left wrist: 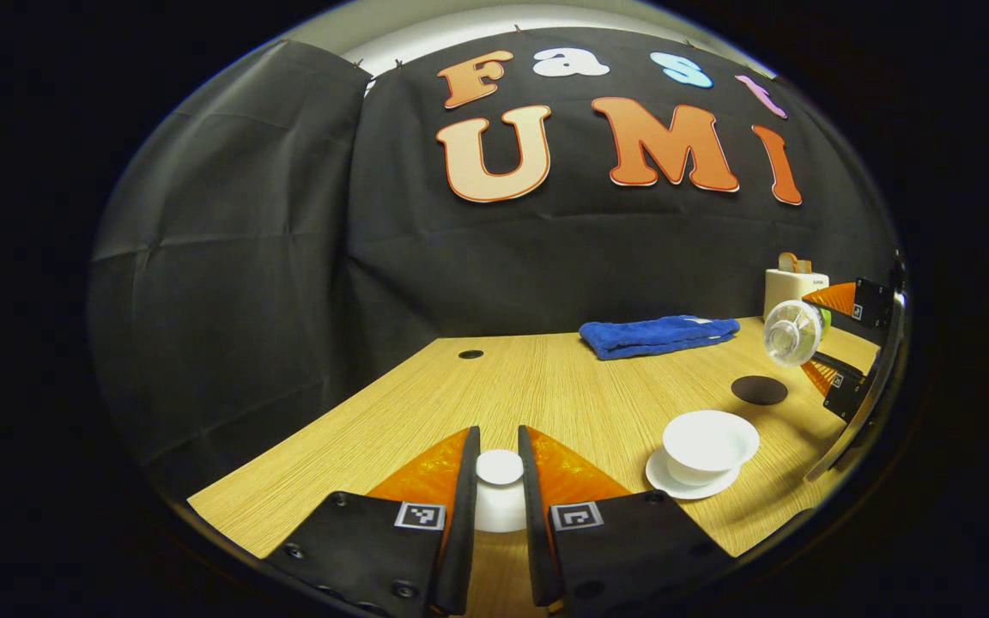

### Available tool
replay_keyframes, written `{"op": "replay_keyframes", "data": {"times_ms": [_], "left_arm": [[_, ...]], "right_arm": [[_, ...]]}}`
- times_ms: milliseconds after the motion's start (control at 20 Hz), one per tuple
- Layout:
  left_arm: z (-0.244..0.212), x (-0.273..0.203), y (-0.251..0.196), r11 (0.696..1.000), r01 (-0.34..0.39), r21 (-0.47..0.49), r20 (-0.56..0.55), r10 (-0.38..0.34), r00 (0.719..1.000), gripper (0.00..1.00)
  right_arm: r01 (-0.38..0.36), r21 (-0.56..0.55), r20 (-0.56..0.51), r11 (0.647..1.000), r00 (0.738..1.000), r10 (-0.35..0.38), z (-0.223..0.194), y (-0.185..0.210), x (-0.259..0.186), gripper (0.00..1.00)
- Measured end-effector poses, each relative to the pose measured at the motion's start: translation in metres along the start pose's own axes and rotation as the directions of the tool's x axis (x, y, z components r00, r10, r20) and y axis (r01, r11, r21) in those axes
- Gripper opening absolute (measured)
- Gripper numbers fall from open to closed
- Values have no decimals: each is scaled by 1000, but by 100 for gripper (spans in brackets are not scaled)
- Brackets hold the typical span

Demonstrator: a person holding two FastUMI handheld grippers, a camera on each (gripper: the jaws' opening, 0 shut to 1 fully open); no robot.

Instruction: Open the teacup lid with one hand, grasp the water bottle and pour water into the teacup with the other hand; after pouring, place the water bottle on the coaster and then close the teacup lid.

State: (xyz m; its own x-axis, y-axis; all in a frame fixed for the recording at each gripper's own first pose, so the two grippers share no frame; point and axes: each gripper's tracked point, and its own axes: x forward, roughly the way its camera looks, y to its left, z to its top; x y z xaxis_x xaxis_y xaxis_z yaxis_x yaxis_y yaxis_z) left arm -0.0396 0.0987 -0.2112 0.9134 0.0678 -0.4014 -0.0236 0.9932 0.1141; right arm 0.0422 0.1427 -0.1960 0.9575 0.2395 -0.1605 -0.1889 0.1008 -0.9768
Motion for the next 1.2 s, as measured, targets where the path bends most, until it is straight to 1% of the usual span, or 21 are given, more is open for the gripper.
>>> {"op": "replay_keyframes", "data": {"times_ms": [50, 100, 150, 200, 250, 450, 500, 600, 650, 700, 750, 800, 1000, 1150, 1200], "left_arm": [[0, -1, 0, 1000, 1, 0, 0, -1, 1000, 28], [0, -1, 1, 1000, 0, -3, 2, 0, 1000, 31], [1, -2, 3, 1000, -2, -6, 4, 2, 1000, 31], [2, -2, 5, 1000, -7, -7, 5, 7, 1000, 28], [1, -2, 8, 1000, -10, -7, 6, 10, 1000, 31], [-4, -5, 13, 1000, -20, -4, -1, 20, 1000, 28], [-4, -5, 15, 1000, -24, -5, -2, 24, 1000, 28], [-5, -4, 17, 1000, -25, -11, -3, 25, 1000, 34], [-5, -6, 18, 1000, -27, -12, -2, 27, 1000, 28], [-5, -7, 19, 1000, -29, -11, -2, 29, 1000, 28], [-5, -7, 19, 1000, -28, -11, -1, 28, 1000, 28], [-5, -7, 19, 1000, -29, -11, -1, 29, 1000, 28], [-9, -8, 23, 999, -31, -20, -7, 30, 1000, 28], [-12, -9, 26, 999, -35, -25, -10, 34, 999, 28], [-11, -9, 27, 999, -38, -27, -8, 38, 999, 31]], "right_arm": [[5, -33, 11, 999, 1000, -5, 1, 1, -2, 64], [8, -64, 23, 998, 1000, -6, 4, 2, -3, 63], [11, -88, 30, 996, 1000, -8, 4, 2, -2, 63], [13, -104, 35, 995, 999, -10, 1, 3, -1, 64], [13, -114, 37, 993, 999, -9, 1, 3, -2, 63], [32, -173, 64, 984, 998, -21, 6, 1, -3, 63], [36, -184, 73, 982, 997, -23, 6, 1, -2, 64], [45, -192, 86, 980, 996, -29, 10, -1, -1, 64], [51, -198, 91, 979, 995, -33, 9, -5, 1, 63], [58, -205, 97, 977, 995, -38, 11, -6, 1, 60], [64, -214, 104, 975, 994, -42, 13, -8, 1, 60], [70, -222, 108, 973, 993, -46, 15, -10, 0, 64], [86, -238, 122, 968, 991, -58, 18, -19, 7, 63], [110, -272, 140, 956, 987, -74, 19, -30, 8, 64], [115, -275, 141, 954, 987, -79, 20, -30, 6, 60]]}}
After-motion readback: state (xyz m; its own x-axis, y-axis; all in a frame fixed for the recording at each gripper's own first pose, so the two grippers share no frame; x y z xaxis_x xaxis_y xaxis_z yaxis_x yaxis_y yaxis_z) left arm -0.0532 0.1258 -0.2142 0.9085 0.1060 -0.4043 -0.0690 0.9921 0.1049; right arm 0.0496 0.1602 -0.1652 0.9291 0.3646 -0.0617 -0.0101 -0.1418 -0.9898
